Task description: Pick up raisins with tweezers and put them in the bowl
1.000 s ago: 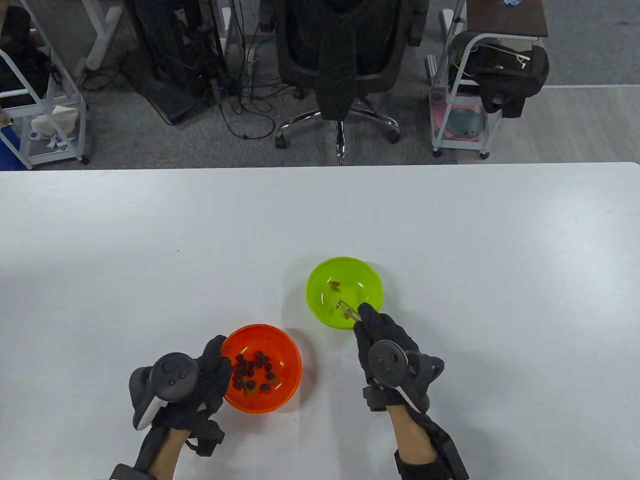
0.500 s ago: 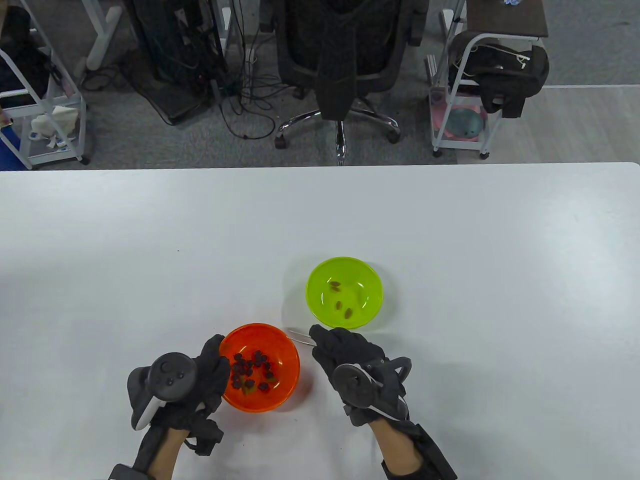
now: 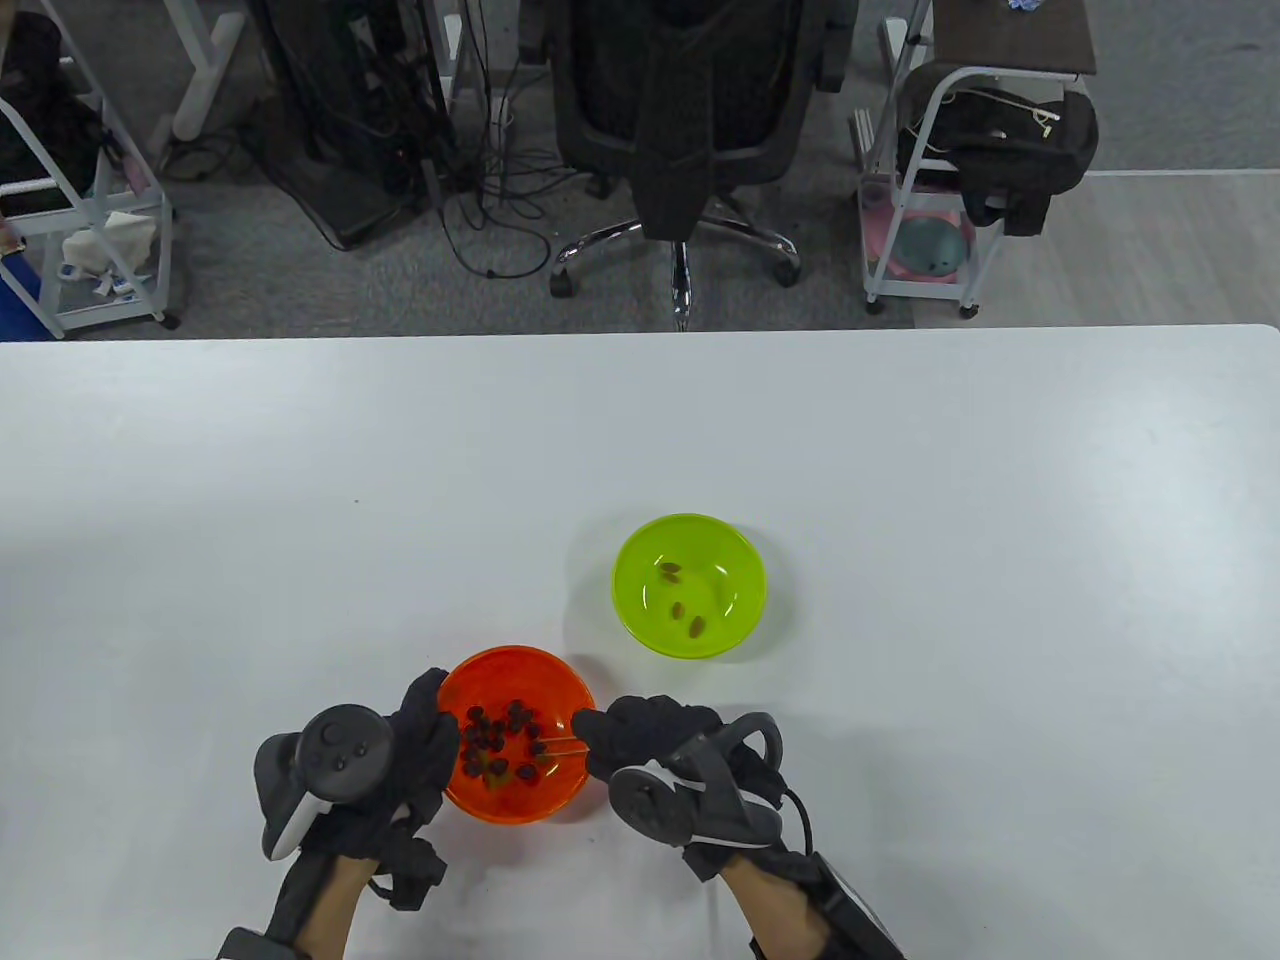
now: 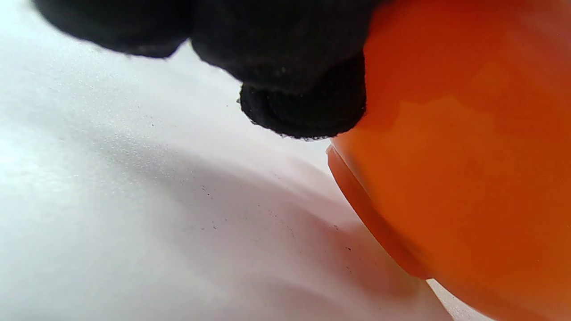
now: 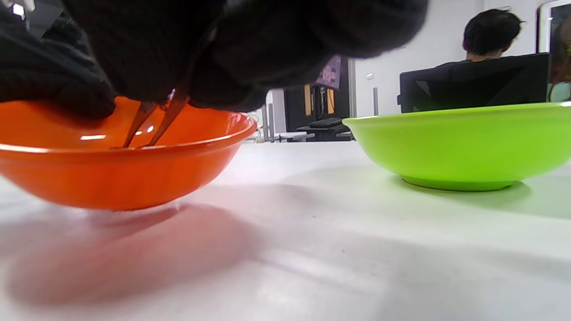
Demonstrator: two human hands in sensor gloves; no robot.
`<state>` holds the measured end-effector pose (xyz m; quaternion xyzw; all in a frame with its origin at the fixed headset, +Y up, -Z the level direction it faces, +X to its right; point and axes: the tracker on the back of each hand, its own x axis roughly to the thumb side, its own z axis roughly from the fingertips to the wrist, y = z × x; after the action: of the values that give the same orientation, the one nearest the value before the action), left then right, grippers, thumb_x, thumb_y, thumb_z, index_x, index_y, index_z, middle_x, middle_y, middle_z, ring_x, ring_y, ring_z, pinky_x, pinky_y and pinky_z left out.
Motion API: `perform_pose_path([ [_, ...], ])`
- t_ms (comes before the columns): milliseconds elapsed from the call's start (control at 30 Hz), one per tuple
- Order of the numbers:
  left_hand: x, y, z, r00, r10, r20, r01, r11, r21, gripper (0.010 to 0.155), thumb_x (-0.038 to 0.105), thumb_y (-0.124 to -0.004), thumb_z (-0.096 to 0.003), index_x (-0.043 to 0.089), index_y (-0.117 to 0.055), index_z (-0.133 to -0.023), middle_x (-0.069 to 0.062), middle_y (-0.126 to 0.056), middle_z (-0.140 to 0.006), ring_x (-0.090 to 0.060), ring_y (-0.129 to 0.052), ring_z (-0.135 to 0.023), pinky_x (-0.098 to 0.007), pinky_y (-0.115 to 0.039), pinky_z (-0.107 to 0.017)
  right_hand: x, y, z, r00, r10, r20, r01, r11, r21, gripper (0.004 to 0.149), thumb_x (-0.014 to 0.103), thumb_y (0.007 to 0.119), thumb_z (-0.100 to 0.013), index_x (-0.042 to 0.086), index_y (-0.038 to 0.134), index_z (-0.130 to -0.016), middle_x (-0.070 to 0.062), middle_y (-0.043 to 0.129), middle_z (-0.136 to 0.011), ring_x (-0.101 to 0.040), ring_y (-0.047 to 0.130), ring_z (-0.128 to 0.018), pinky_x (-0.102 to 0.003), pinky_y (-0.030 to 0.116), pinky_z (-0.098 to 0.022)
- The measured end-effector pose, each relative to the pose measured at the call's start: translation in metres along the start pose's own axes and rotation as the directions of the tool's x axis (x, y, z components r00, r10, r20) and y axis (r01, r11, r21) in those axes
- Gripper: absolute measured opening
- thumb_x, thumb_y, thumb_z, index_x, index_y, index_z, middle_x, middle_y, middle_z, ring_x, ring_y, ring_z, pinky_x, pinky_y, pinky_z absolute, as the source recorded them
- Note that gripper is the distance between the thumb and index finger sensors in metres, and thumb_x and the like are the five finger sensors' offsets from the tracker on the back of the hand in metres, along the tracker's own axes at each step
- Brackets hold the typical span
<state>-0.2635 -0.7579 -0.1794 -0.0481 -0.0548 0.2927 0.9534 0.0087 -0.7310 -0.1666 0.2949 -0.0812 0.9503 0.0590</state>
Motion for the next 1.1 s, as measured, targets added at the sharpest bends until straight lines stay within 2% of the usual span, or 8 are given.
perform_pose_path([
  [133, 0.0, 0.0, 0.0, 1.0, 0.0, 0.0, 0.0, 1.0, 0.001, 0.056, 0.038, -0.066, -0.0586, 0.004, -0.067, -0.103, -0.004, -0.101, -0.047, -0.008, -0.097, -0.013, -0.032, -0.09, -0.016, 0.007, -0.002, -0.001, 0.997, 0.071, 0.011, -0.072, 0.997, 0.019, 0.042, 0.048, 0.083, -0.05, 0.037, 0.083, -0.09, 0.01, 0.095, -0.074, -0.005, 0.096, -0.044, -0.024, 0.086, -0.031],
  [467, 0.002, 0.0, 0.0, 1.0, -0.004, 0.013, 0.004, 1.0, 0.005, 0.056, 0.038, -0.066, -0.0585, 0.005, -0.067, -0.103, -0.004, -0.101, -0.047, -0.008, -0.097, -0.013, -0.031, -0.09, -0.016, 0.012, 0.004, -0.004, 0.993, 0.115, 0.015, -0.115, 0.992, 0.055, 0.041, 0.047, 0.084, -0.05, 0.035, 0.085, -0.089, 0.01, 0.095, -0.073, -0.005, 0.096, -0.042, -0.024, 0.086, -0.03],
  [900, 0.001, 0.0, 0.001, 1.0, -0.005, 0.007, 0.005, 1.0, 0.006, 0.056, 0.038, -0.066, -0.0585, 0.004, -0.067, -0.103, -0.004, -0.101, -0.047, -0.008, -0.098, -0.013, -0.031, -0.09, -0.016, 0.009, -0.001, 0.0, 0.998, 0.064, 0.005, -0.064, 0.998, 0.027, 0.039, 0.045, 0.084, -0.05, 0.033, 0.087, -0.087, 0.009, 0.097, -0.07, -0.005, 0.096, -0.04, -0.023, 0.086, -0.029],
  [1100, 0.001, 0.0, 0.0, 1.0, -0.003, 0.002, 0.003, 1.0, 0.005, 0.056, 0.038, -0.066, -0.0585, 0.004, -0.067, -0.103, -0.004, -0.101, -0.047, -0.008, -0.098, -0.013, -0.031, -0.09, -0.016, 0.0, -0.009, 0.005, 1.0, 0.008, -0.02, -0.009, 0.999, -0.039, 0.039, 0.045, 0.084, -0.05, 0.034, 0.087, -0.087, 0.009, 0.096, -0.071, -0.004, 0.096, -0.04, -0.023, 0.086, -0.029],
])
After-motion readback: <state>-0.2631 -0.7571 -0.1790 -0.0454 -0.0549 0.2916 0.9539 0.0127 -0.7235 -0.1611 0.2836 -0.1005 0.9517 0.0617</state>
